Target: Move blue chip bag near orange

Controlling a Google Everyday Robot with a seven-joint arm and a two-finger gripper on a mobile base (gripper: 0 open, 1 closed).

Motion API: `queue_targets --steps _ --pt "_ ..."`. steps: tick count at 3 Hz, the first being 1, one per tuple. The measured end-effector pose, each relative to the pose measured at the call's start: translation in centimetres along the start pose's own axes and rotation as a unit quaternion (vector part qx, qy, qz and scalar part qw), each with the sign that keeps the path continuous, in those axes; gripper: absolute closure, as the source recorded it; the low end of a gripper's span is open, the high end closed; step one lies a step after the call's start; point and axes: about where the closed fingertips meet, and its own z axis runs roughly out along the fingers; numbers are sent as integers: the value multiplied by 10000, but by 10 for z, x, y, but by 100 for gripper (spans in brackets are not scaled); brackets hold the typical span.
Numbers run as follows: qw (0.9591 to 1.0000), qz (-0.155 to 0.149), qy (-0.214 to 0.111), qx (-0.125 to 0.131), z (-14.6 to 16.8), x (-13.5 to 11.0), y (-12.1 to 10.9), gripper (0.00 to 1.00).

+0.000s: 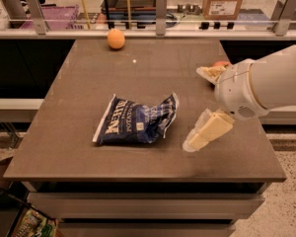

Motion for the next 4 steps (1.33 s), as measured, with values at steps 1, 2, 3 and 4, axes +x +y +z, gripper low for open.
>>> queue_targets --steps 1,2,3,4 --pt "9993 130 223 273 20 9 -11 0" --pt "9988 157 304 351 39 10 -25 0" --pt "9993 58 253 271 50 -1 -31 0" --pt "9998 -34 164 114 61 -11 -29 0"
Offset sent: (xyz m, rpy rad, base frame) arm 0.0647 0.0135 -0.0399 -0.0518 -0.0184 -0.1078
